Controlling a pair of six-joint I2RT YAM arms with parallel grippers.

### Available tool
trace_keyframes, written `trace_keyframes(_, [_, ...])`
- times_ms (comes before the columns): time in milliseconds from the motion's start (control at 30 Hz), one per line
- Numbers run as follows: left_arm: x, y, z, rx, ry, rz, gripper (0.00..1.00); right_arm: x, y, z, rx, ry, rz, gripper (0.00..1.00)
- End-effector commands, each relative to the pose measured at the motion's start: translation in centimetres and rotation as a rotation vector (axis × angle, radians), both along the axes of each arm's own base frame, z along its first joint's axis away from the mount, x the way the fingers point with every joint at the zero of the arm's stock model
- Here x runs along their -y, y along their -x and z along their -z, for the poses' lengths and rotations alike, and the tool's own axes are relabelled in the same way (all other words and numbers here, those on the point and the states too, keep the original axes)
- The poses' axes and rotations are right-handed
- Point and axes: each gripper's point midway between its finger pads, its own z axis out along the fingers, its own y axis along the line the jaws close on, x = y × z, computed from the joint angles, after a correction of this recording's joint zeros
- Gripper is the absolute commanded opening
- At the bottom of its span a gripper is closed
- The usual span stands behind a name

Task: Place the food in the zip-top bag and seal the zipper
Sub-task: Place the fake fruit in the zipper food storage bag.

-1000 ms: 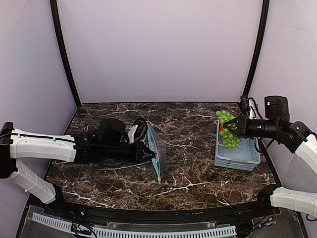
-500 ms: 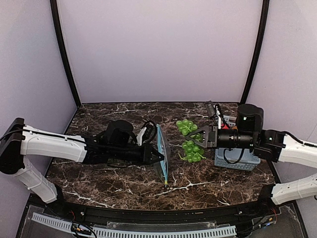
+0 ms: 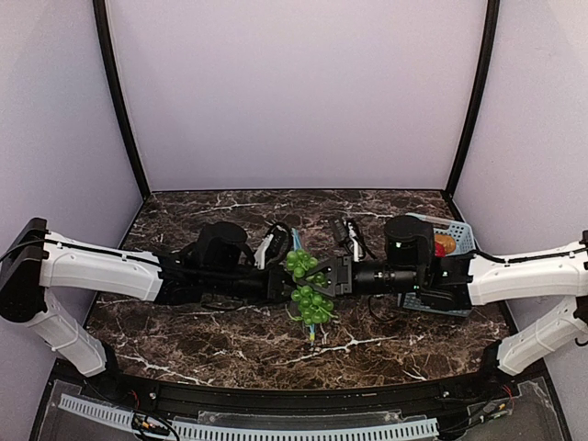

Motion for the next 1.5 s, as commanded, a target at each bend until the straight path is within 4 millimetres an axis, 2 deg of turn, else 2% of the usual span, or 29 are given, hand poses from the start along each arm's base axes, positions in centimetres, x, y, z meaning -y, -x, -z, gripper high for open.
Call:
trace_keyframes(0, [0.6, 0.2, -1.8, 0.023, 0.052, 0.02, 0.01, -0.9, -0.6, -0.5, -0.02, -0.032, 0.031, 0.0])
trace_keyframes(133, [0.5, 0.2, -1.9, 0.027, 0.061, 0.021, 0.01, -0.3, -1.9, 1.6, -0.042, 0.07, 0.114, 0.0])
trace_keyframes(267, [0.4, 0.2, -1.8, 0.027, 0.06, 0.014, 0.01, 1.2, -3.0, 3.8, -0.059, 0.196, 0.208, 0.0])
trace_keyframes(533, [0.5, 0.4, -2.0, 0.02, 0.089, 0.017, 0.01, 2.5, -4.6, 6.6, -0.081, 0.36, 0.313, 0.0])
trace_keyframes(900, [-0.8, -0.2, -2.1, 0.038, 0.078, -0.05, 0.01, 3.0, -4.0, 10.3, -0.131, 0.466, 0.294, 0.0])
trace_keyframes(1200, [-0.3, 0.1, -2.0, 0.033, 0.089, -0.02, 0.01, 1.9, -4.5, 10.5, -0.132, 0.503, 0.286, 0.0])
trace_keyframes(1333, [-0.1, 0.6, -1.7, 0.034, 0.071, 0.021, 0.01, 1.2, -4.7, 9.3, -0.139, 0.472, 0.277, 0.0])
trace_keyframes(1467, [0.7, 2.0, -0.9, 0.039, 0.029, 0.111, 0.01, 1.1, -5.7, 8.1, -0.186, 0.429, 0.301, 0.0])
